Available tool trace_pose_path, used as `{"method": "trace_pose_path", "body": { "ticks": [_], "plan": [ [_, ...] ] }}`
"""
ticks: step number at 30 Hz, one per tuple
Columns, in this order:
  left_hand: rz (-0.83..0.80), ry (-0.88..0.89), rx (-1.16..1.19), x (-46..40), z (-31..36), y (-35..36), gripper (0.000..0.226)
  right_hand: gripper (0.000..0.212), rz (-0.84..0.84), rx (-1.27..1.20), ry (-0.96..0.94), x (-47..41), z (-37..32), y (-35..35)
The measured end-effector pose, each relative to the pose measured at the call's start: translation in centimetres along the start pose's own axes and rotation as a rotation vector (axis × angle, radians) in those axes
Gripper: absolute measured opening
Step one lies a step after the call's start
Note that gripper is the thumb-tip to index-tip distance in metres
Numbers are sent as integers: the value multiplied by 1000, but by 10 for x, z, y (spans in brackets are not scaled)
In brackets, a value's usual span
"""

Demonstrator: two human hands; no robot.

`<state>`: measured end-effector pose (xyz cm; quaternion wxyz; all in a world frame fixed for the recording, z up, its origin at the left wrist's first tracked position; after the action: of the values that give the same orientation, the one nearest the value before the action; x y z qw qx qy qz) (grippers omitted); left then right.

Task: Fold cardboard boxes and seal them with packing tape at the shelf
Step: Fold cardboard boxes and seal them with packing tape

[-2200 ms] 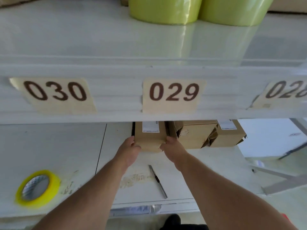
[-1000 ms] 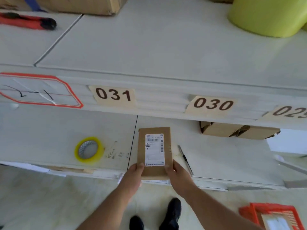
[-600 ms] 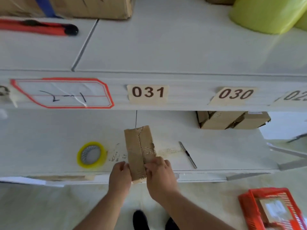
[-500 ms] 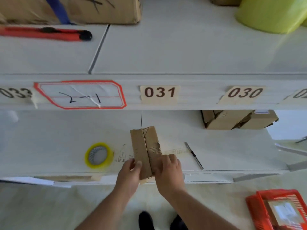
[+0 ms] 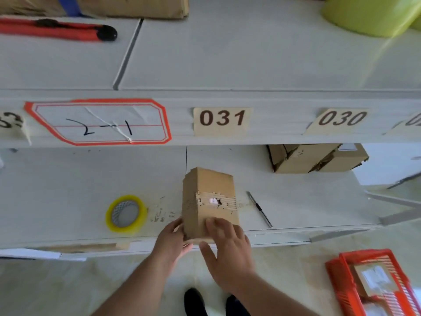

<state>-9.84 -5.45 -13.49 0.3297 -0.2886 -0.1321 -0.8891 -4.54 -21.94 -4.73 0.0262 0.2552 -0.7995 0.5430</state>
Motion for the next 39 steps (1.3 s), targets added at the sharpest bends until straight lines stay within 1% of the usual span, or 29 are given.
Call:
{"method": "trace_pose_path", "body": {
  "ticks": [3, 4, 5, 6, 7, 8, 9, 10, 11, 12, 13, 15, 17, 19, 22, 25, 26, 27, 28, 30, 31, 32, 33, 35, 36, 37, 39],
  "plan": [
    [132, -18, -22, 0, 3, -18, 20, 52, -66, 80, -35, -6, -9, 13],
    [152, -34, -12, 1, 5, -22, 21, 49, -71, 97, -43, -8, -11, 14],
    [123, -42, -19, 3, 5, -23, 25, 46, -74, 102, -45, -10, -12, 16],
    [50, -10, -84, 4, 10, -21, 32, 43, -65, 81, -43, -14, -11, 16],
    [-75, 56, -204, 5, 12, -16, 41, 40, -58, 39, -20, -18, -8, 15],
    [-162, 116, -336, 8, 12, -9, 46, 38, -34, -27, 22, -23, -3, 11],
    [-185, 176, -417, 10, 10, -5, 42, 41, -11, -103, 96, -29, 7, 8],
    [-192, 212, -424, 14, 9, 1, 32, 49, -1, -174, 187, -33, 17, 4],
    [-187, 236, -417, 16, 7, 5, 23, 60, -34, -227, 280, -37, 27, 3],
    [-185, 238, -408, 19, 5, 8, 22, 68, -102, -288, 354, -40, 36, 6],
    [-187, 227, -396, 22, 1, 11, 26, 66, -189, -372, 417, -42, 43, 11],
    [-187, 198, -392, 25, -6, 12, 39, 44, -318, -578, 493, -42, 52, 22],
    [-170, 188, -424, 28, -9, 10, 50, 31, -333, -638, 487, -41, 56, 24],
    [-161, 186, -455, 27, -8, 8, 52, 26, -342, -648, 473, -41, 59, 28],
    [-154, 214, -547, 15, -10, 4, 51, 26, -320, -665, 495, -45, 62, 27],
    [-233, 237, -554, 19, 7, 8, 42, 23, -305, -673, 508, -47, 60, 26],
    [-242, 256, -585, 20, 16, 6, 43, 23, -296, -680, 509, -48, 58, 25],
    [-211, 305, -649, 17, 25, -3, 46, 24, -292, -675, 514, -49, 60, 25],
    [-129, 386, -754, 13, 37, -19, 48, 28, -288, -662, 518, -49, 61, 25],
    [101, 586, -1012, -1, 60, -60, 46, 42, -273, -639, 548, -49, 68, 21],
    [172, 634, -1164, -13, 65, -80, 46, 49, -251, -638, 568, -47, 74, 17],
    [204, 615, -1323, -24, 67, -97, 47, 53, -223, -637, 578, -45, 79, 12],
    [175, 535, -1459, -34, 67, -111, 48, 54, -188, -635, 583, -43, 83, 7],
    [104, 368, -1649, -44, 65, -128, 43, 57, -105, -615, 589, -38, 88, -8],
    [71, 327, -1710, -45, 65, -131, 43, 57, -64, -601, 579, -36, 89, -16],
    [66, 325, -1739, -48, 65, -133, 45, 56, -23, -574, 565, -35, 89, -25],
    [84, 361, -1722, -48, 71, -131, 46, 51, 75, -499, 507, -33, 84, -45]
  ]
}}
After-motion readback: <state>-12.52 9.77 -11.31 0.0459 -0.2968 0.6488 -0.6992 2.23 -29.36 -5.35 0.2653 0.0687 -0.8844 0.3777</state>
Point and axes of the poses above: each hand's wrist, its own x-axis away from the middle knuckle, its own y-axis out of the palm, z = x × y, the point moved 6 cm from there along -x, towards the middle knuckle, and after that the axes turned 12 degrees about y, right-handed, at the moved point
